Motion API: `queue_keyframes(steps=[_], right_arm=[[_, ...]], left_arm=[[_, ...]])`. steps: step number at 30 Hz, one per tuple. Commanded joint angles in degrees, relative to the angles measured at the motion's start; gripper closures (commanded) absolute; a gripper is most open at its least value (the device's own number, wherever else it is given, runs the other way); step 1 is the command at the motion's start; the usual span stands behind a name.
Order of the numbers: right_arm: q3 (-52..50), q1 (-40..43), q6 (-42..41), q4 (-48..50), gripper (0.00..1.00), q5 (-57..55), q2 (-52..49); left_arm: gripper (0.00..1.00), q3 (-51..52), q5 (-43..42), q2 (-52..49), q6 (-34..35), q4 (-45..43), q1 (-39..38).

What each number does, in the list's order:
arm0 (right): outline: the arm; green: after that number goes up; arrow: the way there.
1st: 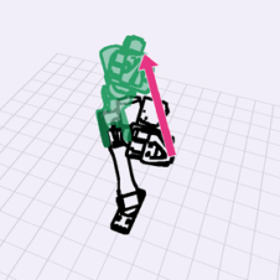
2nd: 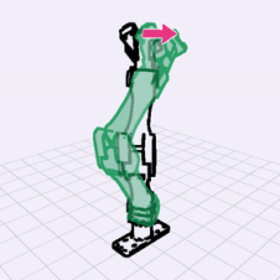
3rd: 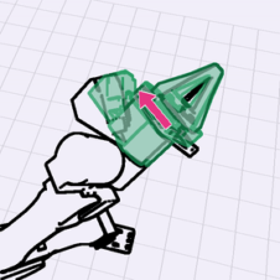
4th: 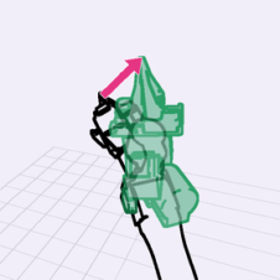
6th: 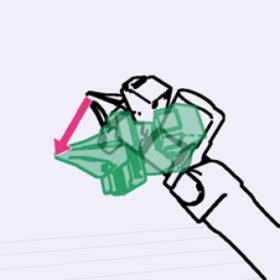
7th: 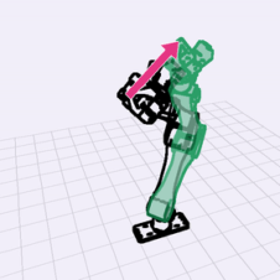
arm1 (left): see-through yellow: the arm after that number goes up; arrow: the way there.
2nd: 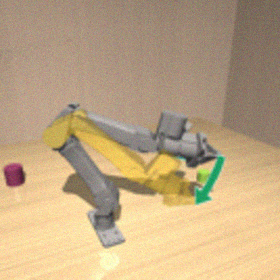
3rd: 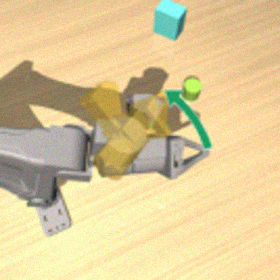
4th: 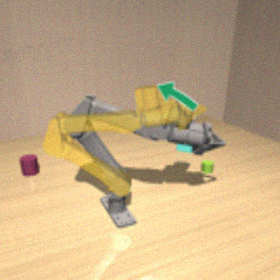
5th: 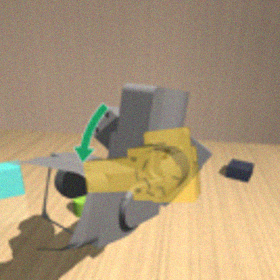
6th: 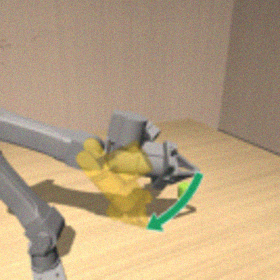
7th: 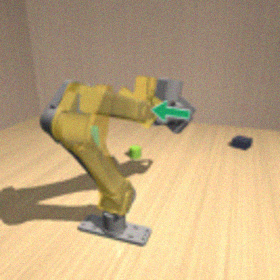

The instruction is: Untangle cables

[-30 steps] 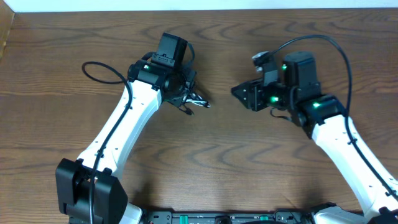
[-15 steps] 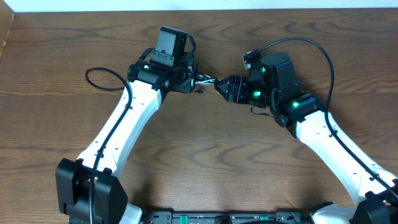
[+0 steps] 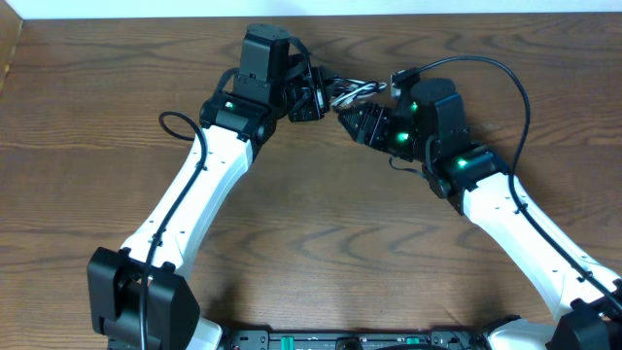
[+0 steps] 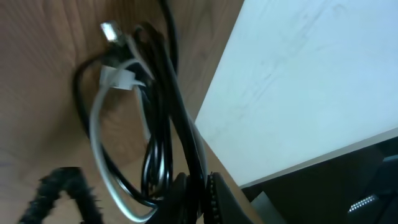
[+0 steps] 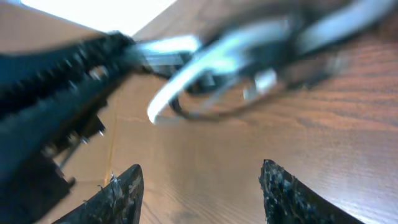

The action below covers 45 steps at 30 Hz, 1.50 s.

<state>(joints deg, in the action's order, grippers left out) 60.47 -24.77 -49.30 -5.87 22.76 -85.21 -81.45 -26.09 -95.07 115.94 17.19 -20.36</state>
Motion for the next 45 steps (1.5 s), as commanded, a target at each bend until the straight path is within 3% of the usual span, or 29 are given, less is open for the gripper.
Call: queue_keyframes(steps=[1,18,24,27,32,40,45], right_arm=[[0.6,-0.2,-2.6,2.2,0.43,-1.9,-0.2],[0.6,-0.4,-11.9,12.1,0.43,-9.2,-5.6],[0.6,-0.5,-15.3,13.0,0.48,-9.4,-9.4],[0.6,-0.2,-14.8,13.0,0.54,-9.8,-10.4],[0.6,0.7,-6.8,11.9,0.70,-9.8,-10.6],[0.6,5.0,1.3,2.1,0.99,-7.5,-10.6],[0.6,8.0,8.0,-6.3,0.99,-6.0,-10.6]], left_arm=[[0.93,-0.5,-2.0,0.0,3.7,-0.1,0.1],[0.93,-0.5,-5.8,0.0,3.7,0.1,0.1],[0.93,-0.5,-7.6,0.0,3.7,0.7,0.1],[0.92,-0.5,-8.0,0.0,3.5,0.9,0.1],[0.93,-0.5,-8.0,0.0,3.5,3.7,0.1],[0.93,-0.5,-8.0,0.0,-1.4,6.4,0.2],[0.93,-0.5,-6.1,0.0,-9.9,8.0,0.3]])
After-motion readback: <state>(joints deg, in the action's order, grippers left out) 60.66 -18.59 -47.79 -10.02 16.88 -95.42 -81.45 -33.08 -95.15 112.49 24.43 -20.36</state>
